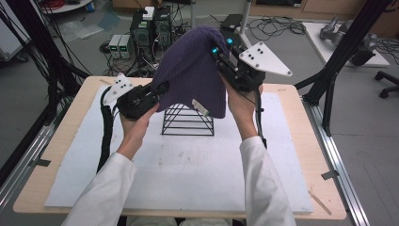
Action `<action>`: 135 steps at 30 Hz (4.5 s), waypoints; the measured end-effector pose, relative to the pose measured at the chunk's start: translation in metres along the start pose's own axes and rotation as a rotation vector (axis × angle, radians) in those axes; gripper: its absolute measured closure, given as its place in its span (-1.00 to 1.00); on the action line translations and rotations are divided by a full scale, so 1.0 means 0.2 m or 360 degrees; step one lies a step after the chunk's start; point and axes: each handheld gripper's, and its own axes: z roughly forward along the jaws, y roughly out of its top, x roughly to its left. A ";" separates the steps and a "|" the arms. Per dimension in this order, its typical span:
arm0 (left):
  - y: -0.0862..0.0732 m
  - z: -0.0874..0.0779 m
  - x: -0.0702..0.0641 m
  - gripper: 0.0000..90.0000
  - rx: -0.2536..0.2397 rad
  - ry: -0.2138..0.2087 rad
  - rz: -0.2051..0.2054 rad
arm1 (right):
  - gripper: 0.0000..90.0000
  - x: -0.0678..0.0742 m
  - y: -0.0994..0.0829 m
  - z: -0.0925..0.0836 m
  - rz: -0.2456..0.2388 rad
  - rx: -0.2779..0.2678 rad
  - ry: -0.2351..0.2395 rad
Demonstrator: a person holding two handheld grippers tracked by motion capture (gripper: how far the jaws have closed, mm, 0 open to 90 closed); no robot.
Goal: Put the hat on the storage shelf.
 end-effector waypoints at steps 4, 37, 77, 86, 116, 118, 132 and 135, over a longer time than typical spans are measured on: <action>0.03 0.02 0.02 0.81 -0.0002 0.0015 0.0017 | 0.70 -0.02 0.02 0.04 -0.0040 0.0013 -0.0017; -0.17 0.11 0.08 0.79 0.0080 0.0082 0.0063 | 0.67 -0.05 -0.14 0.16 0.0044 0.0163 -0.0051; -0.66 0.05 0.15 0.70 0.0432 0.0082 -0.0228 | 0.67 0.09 -0.70 0.06 0.0206 0.0485 -0.0066; -0.68 0.03 0.15 0.73 0.0442 0.0113 -0.0270 | 0.64 0.10 -0.71 0.07 0.0209 0.0507 -0.0048; -0.46 -0.10 0.05 -0.30 0.0135 0.0305 -0.0145 | -0.69 0.03 -0.62 -0.03 0.0352 0.0459 -0.0204; -0.42 -0.13 0.04 -0.31 0.0101 0.0322 -0.0082 | -0.72 0.03 -0.61 -0.04 0.0352 0.0463 -0.0227; -0.26 -0.33 0.01 -0.46 -0.0042 0.0367 -0.0015 | -0.74 0.00 -0.49 -0.27 0.0351 0.0433 -0.0354; -0.24 -0.36 0.01 -0.48 -0.0011 0.0377 0.0033 | -0.74 -0.02 -0.47 -0.35 0.0360 0.0437 -0.0374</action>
